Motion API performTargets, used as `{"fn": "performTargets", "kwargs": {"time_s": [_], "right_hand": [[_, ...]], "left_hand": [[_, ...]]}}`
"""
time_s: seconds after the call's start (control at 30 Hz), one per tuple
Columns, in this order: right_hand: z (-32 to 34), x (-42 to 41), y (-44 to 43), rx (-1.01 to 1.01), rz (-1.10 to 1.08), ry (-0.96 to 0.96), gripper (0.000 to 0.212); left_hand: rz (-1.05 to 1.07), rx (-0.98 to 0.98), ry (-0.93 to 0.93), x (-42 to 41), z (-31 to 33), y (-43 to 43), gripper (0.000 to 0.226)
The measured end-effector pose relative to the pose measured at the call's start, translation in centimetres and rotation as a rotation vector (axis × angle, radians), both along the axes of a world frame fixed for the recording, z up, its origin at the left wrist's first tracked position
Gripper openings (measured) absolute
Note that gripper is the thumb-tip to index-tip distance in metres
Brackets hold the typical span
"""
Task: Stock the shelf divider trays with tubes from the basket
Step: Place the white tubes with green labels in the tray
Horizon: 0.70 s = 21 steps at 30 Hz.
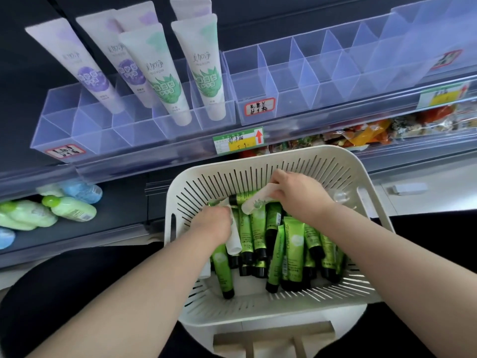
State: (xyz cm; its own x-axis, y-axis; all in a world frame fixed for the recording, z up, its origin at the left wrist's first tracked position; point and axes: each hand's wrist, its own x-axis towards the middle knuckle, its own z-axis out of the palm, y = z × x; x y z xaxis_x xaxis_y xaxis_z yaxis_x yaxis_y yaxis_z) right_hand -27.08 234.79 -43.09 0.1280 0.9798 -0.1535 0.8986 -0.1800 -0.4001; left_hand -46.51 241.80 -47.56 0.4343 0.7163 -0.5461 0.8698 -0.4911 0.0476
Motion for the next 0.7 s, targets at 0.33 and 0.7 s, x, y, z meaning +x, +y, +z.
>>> {"fn": "performTargets", "kwargs": {"time_s": [0.33,0.7], "right_hand": [[1.4,0.2,-2.1,0.206,-0.052,0.021,0.024],[1.8,-0.8,-3.5,0.238,0.030,-0.002,0.018]], "left_hand": [[0.023,-0.056,0.056,0.4,0.4,-2.4,0.031],[0.311,0.018,0.045,1.2,-0.9,-3.8,0.065]]}}
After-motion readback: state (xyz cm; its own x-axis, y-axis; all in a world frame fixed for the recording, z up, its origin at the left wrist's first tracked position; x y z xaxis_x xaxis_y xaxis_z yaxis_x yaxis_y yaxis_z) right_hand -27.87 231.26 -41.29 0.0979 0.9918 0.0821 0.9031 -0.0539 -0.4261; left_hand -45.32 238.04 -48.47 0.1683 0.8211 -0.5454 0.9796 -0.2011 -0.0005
